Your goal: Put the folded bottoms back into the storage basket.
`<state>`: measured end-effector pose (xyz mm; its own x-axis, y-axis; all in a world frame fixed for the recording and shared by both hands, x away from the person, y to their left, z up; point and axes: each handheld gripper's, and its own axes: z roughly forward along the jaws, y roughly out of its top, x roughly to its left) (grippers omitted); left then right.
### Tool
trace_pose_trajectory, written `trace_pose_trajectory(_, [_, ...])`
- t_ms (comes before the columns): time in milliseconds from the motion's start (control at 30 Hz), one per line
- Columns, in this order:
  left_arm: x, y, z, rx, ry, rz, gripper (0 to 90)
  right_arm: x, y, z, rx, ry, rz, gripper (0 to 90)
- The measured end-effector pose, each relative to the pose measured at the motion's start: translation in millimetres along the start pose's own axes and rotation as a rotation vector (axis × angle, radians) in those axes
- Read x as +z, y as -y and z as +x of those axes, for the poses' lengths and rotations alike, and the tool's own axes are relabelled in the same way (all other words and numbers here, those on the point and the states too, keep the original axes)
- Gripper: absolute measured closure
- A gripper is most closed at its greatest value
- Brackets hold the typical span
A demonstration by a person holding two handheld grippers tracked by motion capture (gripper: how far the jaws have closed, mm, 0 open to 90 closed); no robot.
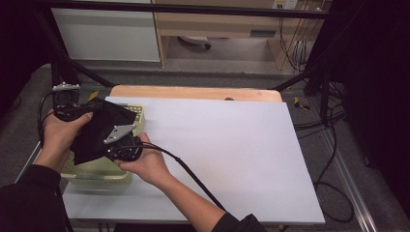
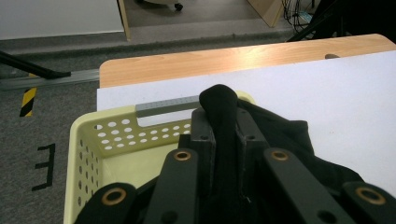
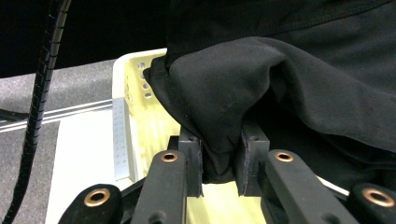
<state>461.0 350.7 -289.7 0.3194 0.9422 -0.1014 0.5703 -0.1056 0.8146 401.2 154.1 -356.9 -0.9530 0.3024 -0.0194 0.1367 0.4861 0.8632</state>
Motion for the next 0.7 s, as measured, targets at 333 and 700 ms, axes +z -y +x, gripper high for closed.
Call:
trace_pose_trajectory(333, [1.4, 1.3, 1.6, 0.002, -0.005, 0.009, 81.2, 0.9, 1.4, 0.8, 0.002, -0.003, 0.0, 75.6])
trace_pose_trajectory(700, [3.0, 4.8, 4.0, -0.005, -0.009, 0.009, 81.2, 3.7, 6.4, 1.3, 0.005, -0.009, 0.01, 75.5])
